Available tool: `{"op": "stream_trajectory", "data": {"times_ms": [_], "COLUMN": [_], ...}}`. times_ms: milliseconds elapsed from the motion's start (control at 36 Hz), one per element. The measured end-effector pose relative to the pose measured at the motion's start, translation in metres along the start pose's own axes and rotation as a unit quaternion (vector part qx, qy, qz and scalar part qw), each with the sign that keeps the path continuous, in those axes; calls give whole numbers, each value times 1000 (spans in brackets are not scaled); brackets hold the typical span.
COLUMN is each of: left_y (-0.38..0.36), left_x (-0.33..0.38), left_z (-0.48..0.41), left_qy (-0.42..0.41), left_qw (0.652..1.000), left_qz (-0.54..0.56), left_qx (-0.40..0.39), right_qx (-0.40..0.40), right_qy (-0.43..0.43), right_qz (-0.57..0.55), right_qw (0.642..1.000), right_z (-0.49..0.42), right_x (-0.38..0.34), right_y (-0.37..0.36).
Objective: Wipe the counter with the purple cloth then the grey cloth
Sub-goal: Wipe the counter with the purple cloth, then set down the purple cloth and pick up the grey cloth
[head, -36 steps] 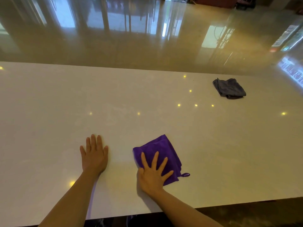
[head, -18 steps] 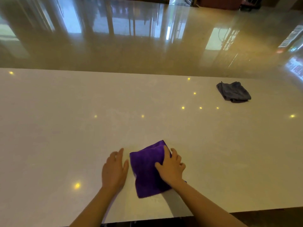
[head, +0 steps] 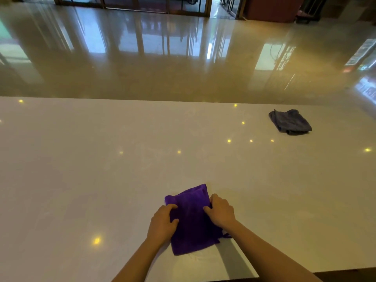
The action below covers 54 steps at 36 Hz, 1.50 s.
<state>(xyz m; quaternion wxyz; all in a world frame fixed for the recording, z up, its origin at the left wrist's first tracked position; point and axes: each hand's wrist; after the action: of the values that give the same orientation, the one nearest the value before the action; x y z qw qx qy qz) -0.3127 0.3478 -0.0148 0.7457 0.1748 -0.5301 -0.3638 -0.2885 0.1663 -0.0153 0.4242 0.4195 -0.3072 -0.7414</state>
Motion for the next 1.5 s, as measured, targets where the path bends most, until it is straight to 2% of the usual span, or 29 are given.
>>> {"op": "stream_trajectory", "data": {"times_ms": [83, 222, 333, 444, 528, 556, 972, 1194, 1500], "left_y": [1, 7, 7, 1, -4, -17, -71, -82, -87], "left_x": [2, 21, 55, 101, 136, 167, 304, 336, 331], "left_z": [-3, -17, -39, -68, -87, -105, -235, -310, -397], "left_qy": [-8, -42, -83, -125, -143, -150, -137, -127, -96], "left_qw": [1000, 998, 995, 990, 988, 986, 987, 987, 988], "left_qz": [25, 28, 33, 25, 14, 12, -31, -61, -86], "left_qx": [4, 26, 43, 60, 66, 72, 85, 73, 88], "right_qx": [5, 47, 95, 142, 172, 184, 207, 219, 185], "right_qy": [34, 36, 41, 49, 53, 59, 81, 88, 98], "right_qz": [-48, -125, -202, -229, -240, -239, -199, -209, -210], "right_qw": [998, 990, 974, 962, 954, 952, 955, 949, 955], "right_z": [3, 2, -8, -26, -41, -56, -180, -252, -343], "right_x": [0, 9, 24, 46, 64, 87, 180, 199, 200], "right_y": [2, 16, 47, 87, 120, 145, 264, 288, 287]}}
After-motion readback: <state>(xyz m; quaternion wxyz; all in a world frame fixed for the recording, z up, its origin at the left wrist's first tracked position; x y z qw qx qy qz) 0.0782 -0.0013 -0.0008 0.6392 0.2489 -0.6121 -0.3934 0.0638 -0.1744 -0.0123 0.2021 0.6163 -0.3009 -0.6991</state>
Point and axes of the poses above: each hand's wrist, its own z-axis away from the middle knuckle, its own y-axis out of the back of the hand, x = y × z
